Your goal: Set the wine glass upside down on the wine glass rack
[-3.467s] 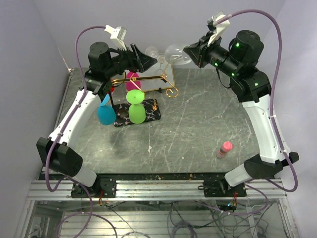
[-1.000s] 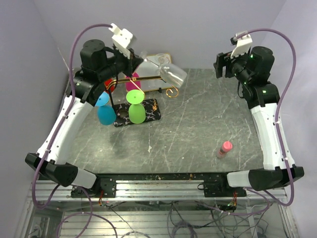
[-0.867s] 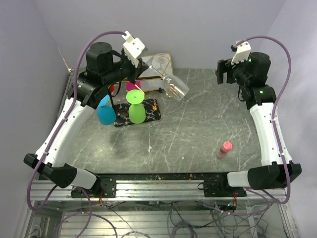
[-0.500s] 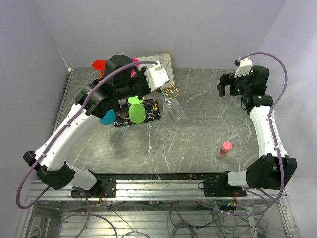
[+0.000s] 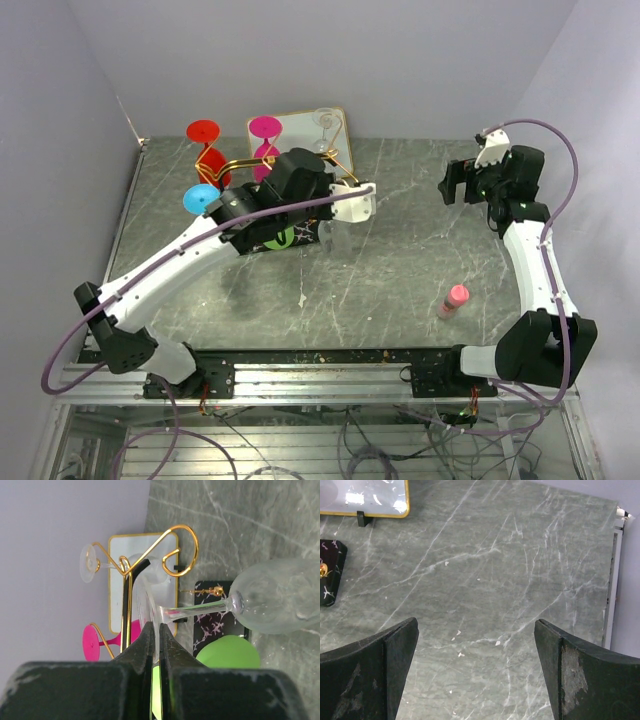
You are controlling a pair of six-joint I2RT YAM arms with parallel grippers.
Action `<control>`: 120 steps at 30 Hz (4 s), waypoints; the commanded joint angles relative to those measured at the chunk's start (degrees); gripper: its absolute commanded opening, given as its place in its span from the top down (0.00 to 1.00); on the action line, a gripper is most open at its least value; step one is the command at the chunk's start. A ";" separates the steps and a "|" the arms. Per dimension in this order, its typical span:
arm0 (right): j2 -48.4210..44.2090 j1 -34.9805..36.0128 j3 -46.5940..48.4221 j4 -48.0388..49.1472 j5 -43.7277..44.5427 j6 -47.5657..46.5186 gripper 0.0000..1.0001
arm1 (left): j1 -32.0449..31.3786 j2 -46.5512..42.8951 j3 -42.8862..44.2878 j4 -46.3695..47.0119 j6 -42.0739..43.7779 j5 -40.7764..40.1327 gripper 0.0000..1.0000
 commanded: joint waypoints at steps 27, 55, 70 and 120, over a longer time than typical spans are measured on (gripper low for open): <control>-1.02 -2.56 -2.60 1.55 -6.15 -0.74 0.00 | -2.51 10.77 -1.59 18.86 6.64 -23.58 0.93; -1.53 -3.55 -3.02 1.07 -9.17 -0.74 0.01 | -5.44 17.38 4.47 20.98 4.10 -27.73 0.93; -1.14 -3.89 -3.01 0.78 -10.60 -0.66 0.00 | -5.89 17.48 4.80 21.31 2.35 -26.94 0.93; 0.45 -4.08 -2.99 -0.13 -11.70 -1.71 0.00 | -6.25 12.03 3.46 14.88 1.42 -16.50 0.93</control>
